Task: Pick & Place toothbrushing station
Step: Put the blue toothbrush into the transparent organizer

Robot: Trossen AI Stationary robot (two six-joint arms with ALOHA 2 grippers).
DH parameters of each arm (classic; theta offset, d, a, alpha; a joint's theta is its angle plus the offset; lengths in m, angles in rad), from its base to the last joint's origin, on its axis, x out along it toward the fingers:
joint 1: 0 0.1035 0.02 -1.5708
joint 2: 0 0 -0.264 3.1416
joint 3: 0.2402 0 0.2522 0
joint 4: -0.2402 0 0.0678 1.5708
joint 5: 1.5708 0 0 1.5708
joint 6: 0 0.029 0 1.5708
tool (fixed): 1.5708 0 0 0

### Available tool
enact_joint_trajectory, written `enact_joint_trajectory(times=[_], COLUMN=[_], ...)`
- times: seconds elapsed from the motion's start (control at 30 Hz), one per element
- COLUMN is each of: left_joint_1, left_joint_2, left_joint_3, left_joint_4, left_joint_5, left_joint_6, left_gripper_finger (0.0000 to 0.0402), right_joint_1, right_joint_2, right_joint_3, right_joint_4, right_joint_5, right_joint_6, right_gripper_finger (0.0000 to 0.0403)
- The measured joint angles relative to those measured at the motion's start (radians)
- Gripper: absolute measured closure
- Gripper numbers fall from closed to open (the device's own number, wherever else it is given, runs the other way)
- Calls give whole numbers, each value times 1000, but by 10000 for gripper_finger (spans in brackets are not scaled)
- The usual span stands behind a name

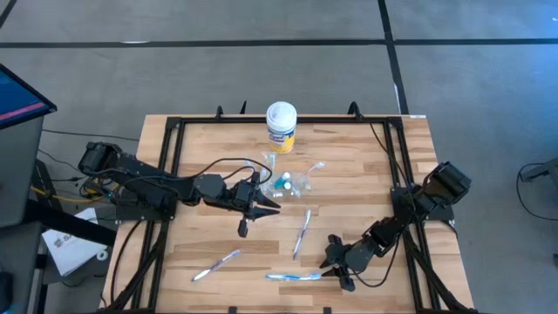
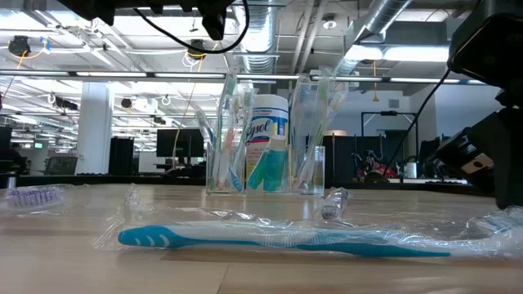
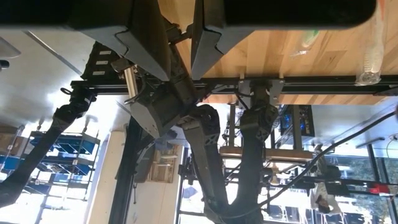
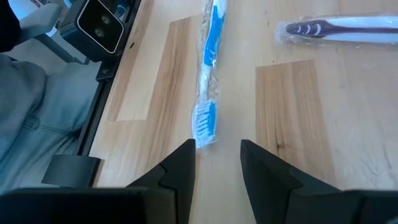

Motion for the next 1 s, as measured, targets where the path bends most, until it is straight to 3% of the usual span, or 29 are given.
enact_joint_trajectory(times=[0.4,0.6,0.83,1.0], left_joint_1=[0,0,0,0], left_joint_2=[0,0,0,0], left_joint_3=[0,0,0,0], left_joint_4=[0,0,0,-2], left_joint_5=[0,0,0,3], left_joint_6=[0,0,0,0], left_gripper_finger=[344,344,344,344], right_joint_1=[12,13,6,6], right_joint_2=[0,2,10,93], right_joint_3=[15,68,76,104], right_joint_4=[-9,-177,-118,-92], right_joint_5=[0,5,2,-7], right_joint_6=[14,8,4,27], right_gripper_finger=[285,285,285,285])
